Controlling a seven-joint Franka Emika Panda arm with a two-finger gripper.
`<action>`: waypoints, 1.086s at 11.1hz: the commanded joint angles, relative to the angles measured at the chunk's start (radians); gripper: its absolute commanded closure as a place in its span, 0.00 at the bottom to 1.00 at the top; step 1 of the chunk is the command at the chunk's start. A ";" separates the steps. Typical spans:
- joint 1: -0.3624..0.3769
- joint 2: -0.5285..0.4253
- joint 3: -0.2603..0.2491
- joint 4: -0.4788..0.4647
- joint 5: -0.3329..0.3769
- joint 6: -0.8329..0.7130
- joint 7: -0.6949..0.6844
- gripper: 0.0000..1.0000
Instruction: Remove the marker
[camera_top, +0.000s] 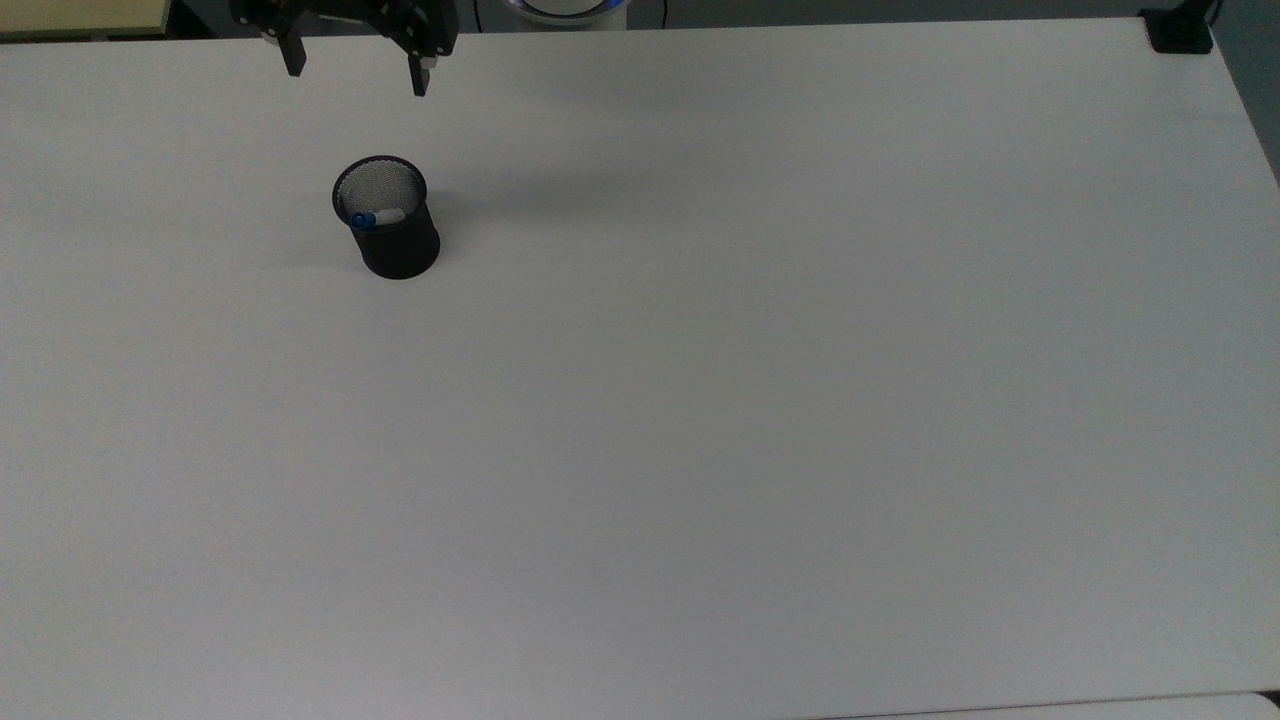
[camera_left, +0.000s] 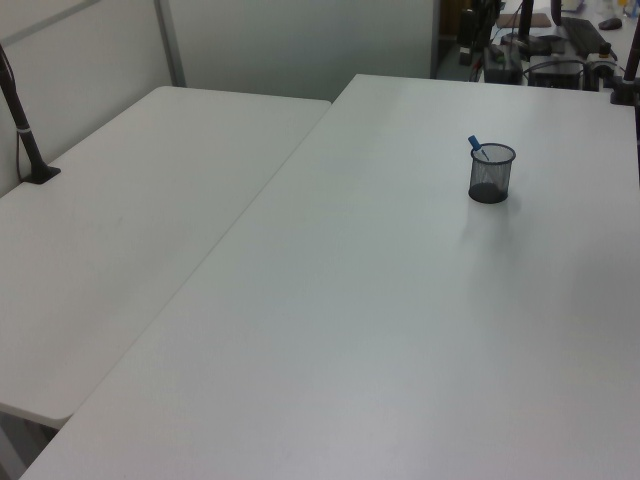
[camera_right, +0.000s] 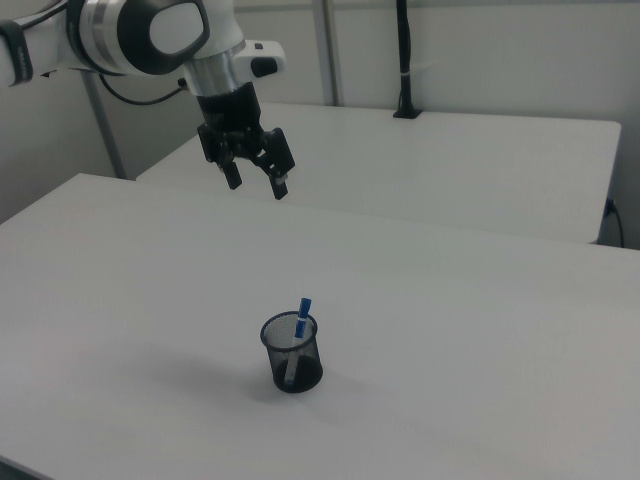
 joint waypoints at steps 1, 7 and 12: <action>0.002 -0.005 0.002 0.000 0.007 0.003 0.011 0.00; 0.005 0.000 0.002 0.002 0.026 0.008 0.003 0.00; 0.068 0.125 0.020 0.002 0.024 0.194 0.009 0.00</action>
